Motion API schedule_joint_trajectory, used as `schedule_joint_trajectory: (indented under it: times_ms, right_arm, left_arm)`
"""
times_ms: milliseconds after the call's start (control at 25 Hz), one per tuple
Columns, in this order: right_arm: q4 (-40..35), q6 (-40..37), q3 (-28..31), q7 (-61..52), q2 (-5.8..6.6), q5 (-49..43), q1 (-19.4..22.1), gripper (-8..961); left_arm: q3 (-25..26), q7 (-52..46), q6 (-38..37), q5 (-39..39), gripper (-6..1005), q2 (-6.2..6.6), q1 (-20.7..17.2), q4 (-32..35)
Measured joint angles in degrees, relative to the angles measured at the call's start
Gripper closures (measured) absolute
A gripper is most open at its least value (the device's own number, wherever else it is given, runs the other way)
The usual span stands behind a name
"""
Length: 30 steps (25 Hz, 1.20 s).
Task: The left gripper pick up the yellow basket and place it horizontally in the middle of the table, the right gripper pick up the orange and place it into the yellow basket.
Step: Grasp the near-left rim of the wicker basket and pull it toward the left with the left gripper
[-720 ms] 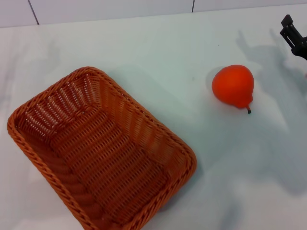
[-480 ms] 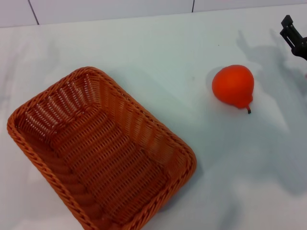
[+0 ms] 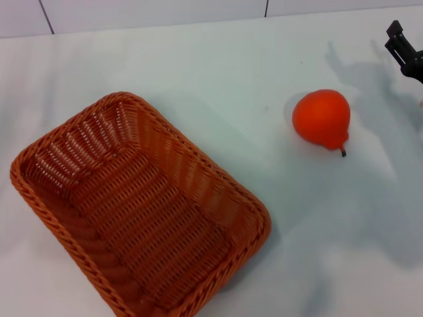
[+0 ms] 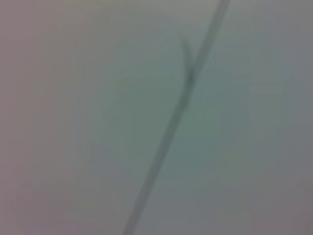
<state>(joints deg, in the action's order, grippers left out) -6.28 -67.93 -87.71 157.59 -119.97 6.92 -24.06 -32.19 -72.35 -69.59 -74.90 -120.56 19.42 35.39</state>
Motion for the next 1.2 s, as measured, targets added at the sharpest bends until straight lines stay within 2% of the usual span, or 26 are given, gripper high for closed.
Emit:
schedule_joint_trajectory:
  times_ms: [120,160,200,240,480,560,600,800,920,1040,1120,1160,1200]
  right_arm:
    - [0.0,0.0,-0.09,0.0,0.0,-0.07,-0.03,6]
    - [-0.03,0.0,-0.16,0.0,0.0,-0.11,-0.03,6]
    - [-0.06,0.0,-0.25,0.0,0.0,-0.16,-0.04,6]
    - [-0.1,0.0,-0.29,0.0,0.0,-0.21,-0.03,6]
    - [-0.07,-0.01,-0.5,0.0,-0.07,-0.24,-0.05,5]
    - [-0.03,-0.01,-0.55,0.0,-0.11,-0.24,-0.1,5]
    - [-0.03,-0.01,-0.63,0.0,-0.13,-0.24,-0.11,5]
    - [0.19,-0.01,-1.55,0.0,-0.28,-0.24,-0.1,6]
    - [0.32,-0.01,-2.07,0.0,-0.34,-0.23,-0.11,6]
    - [0.36,-0.01,-2.15,0.0,-0.39,-0.24,-0.14,6]
    - [0.4,-0.01,-2.3,-0.04,-0.43,-0.24,-0.18,5]
    - [0.4,-0.01,-2.41,-0.07,-0.43,-0.24,-0.18,5]
    - [0.41,-0.01,-2.55,-0.08,-0.44,-0.24,-0.18,5]
  left_arm:
    - [-2.19,-11.12,-2.47,-9.08,420,1.45,1.25,8.03]
    - [-2.28,-15.25,-4.62,-13.79,422,2.28,2.39,10.53]
    - [-2.28,-15.25,-4.62,-13.79,419,2.28,2.39,10.53]
    - [-2.44,-20.63,-8.74,-20.64,417,3.72,4.63,13.56]
    - [-5.98,-28.27,-15.93,-37.82,408,7.42,11.67,16.09]
    - [-6.26,-28.57,-16.41,-39.18,407,7.64,12.19,16.12]
    - [-7.07,-29.13,-18.22,-43.53,407,8.05,13.9,16.61]
    - [-11.4,-32.59,-19.51,-54.06,409,7.71,16.06,22.03]
    - [-13.86,-34.02,-19.58,-59.07,410,7.33,17.26,22.91]
    - [-14.81,-34.31,-19.35,-63.67,411,6.44,18.26,22.93]
    - [-14.81,-34.31,-19.35,-63.67,411,6.44,18.26,22.93]
    - [-15.39,-34.28,-18.77,-68.13,412,4.97,18.98,23.46]
    - [-15.53,-34.25,-18.56,-68.94,412,4.66,19.08,23.58]
